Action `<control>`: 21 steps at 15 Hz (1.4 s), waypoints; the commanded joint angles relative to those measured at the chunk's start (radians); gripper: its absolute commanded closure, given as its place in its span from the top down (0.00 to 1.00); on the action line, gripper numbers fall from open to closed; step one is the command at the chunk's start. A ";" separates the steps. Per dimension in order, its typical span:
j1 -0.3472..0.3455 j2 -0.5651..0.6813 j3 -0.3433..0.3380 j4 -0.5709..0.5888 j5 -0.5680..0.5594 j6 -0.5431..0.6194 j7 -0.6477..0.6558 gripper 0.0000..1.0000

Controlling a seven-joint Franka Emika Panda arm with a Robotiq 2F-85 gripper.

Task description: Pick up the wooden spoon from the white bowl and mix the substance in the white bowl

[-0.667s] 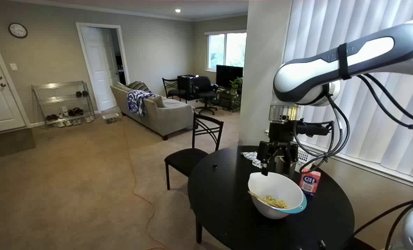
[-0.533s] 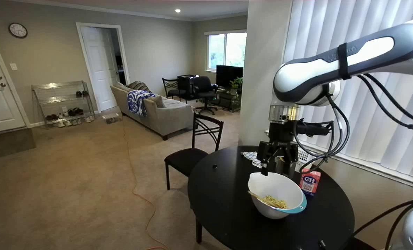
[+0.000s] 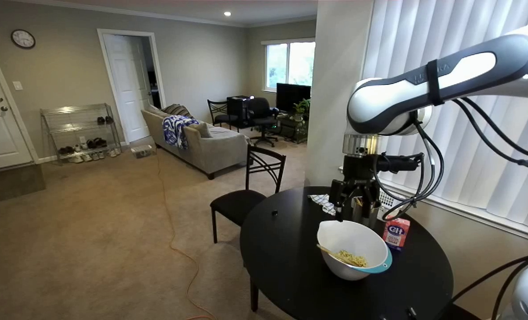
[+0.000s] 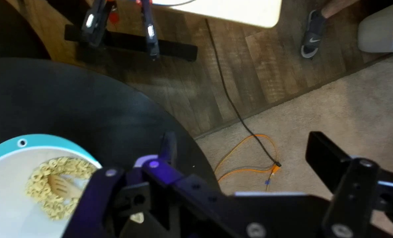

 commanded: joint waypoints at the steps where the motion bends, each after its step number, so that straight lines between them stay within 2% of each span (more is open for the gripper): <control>1: -0.045 0.168 0.054 0.106 -0.175 0.089 0.008 1.00; 4: -0.051 0.348 0.088 0.200 -0.358 0.233 0.035 1.00; 8: -0.024 0.592 0.098 0.340 -0.670 0.342 0.193 1.00; 11: 0.043 0.734 0.045 0.441 -0.906 0.323 0.355 1.00; 15: 0.143 0.857 -0.037 0.538 -1.133 0.258 0.571 1.00; 17: 0.175 0.913 -0.053 0.582 -1.202 0.193 0.659 1.00; 19: 0.190 0.964 -0.048 0.630 -1.208 0.103 0.695 1.00; 20: 0.155 0.920 -0.026 0.582 -1.185 0.163 0.651 1.00; 21: 0.160 0.937 -0.025 0.596 -1.186 0.151 0.657 1.00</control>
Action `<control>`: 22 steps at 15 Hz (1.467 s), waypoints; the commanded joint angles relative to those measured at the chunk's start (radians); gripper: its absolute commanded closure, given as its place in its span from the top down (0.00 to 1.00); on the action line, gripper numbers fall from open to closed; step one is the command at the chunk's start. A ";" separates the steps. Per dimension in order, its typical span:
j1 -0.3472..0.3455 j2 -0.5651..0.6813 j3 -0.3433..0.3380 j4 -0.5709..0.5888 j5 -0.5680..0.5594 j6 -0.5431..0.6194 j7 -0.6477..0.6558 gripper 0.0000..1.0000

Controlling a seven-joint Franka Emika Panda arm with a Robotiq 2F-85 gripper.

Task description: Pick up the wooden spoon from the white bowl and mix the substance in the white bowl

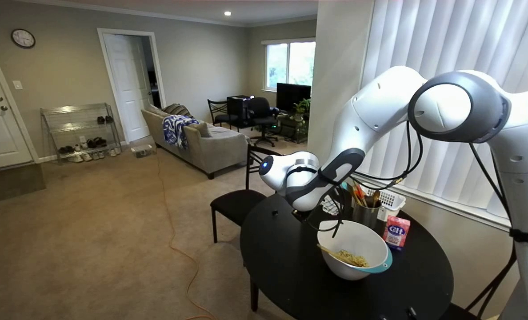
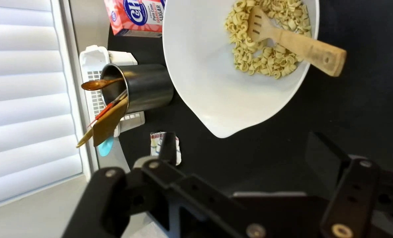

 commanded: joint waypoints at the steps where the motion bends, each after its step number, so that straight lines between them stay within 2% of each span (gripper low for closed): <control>1: -0.011 0.007 0.017 0.007 -0.003 -0.007 0.001 1.00; 8: -0.015 0.005 0.016 0.008 -0.003 -0.007 0.001 1.00; 10: -0.013 0.063 0.005 0.047 0.007 -0.038 0.020 1.00; 17: -0.058 0.204 -0.007 0.049 0.067 -0.004 0.057 1.00; 19: -0.083 0.219 0.006 0.053 0.112 0.051 0.023 1.00; 22: -0.086 0.229 0.002 0.069 0.168 0.123 -0.001 1.00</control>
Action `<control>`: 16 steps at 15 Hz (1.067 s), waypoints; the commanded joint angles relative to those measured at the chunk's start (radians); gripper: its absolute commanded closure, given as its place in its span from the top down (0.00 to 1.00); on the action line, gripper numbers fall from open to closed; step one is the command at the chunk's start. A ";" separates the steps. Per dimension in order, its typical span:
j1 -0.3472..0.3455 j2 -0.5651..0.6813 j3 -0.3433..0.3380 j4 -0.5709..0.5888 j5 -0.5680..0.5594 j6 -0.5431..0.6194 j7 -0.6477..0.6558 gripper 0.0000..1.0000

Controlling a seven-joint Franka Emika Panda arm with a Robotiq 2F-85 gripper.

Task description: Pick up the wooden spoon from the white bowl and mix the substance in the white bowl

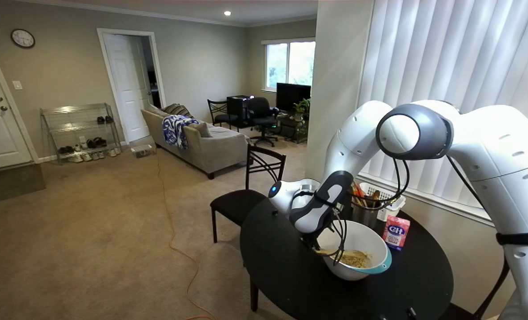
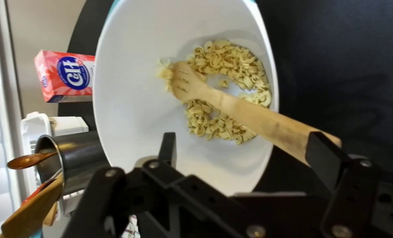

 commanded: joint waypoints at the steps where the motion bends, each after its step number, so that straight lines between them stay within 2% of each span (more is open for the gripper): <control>1: -0.021 0.002 0.008 0.022 0.071 0.072 -0.053 1.00; 8: -0.002 0.004 -0.017 0.036 0.124 0.110 -0.072 1.00; 16: 0.068 0.084 -0.100 0.078 0.051 0.080 -0.003 1.00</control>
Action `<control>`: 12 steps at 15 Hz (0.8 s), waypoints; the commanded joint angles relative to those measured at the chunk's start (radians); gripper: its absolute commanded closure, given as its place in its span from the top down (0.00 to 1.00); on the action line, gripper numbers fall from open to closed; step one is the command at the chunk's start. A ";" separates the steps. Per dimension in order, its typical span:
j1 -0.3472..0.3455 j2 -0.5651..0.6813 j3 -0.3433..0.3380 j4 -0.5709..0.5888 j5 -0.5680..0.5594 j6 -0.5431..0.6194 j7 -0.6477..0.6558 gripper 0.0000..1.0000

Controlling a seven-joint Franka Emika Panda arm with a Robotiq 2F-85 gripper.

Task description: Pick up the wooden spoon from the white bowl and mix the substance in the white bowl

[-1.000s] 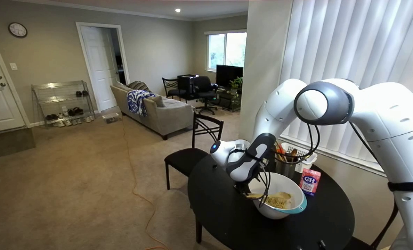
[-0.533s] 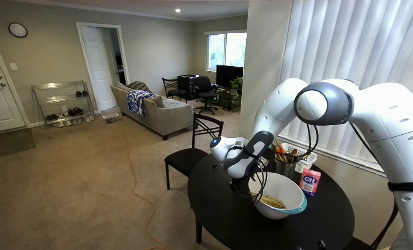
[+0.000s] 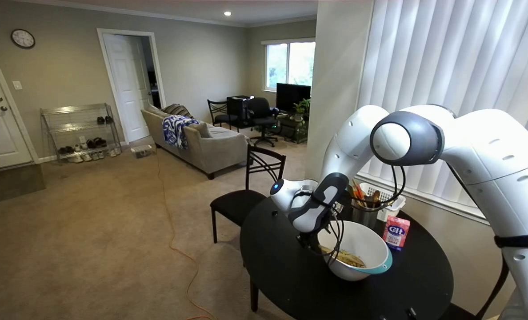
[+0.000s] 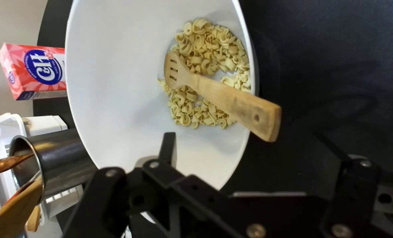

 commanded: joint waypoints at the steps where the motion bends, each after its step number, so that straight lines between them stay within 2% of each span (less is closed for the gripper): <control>1: 0.040 0.062 -0.042 0.045 -0.031 -0.015 0.019 1.00; 6: 0.067 0.112 -0.072 0.074 -0.047 -0.023 0.023 1.00; 12: 0.117 0.101 -0.114 0.063 -0.167 -0.067 0.160 1.00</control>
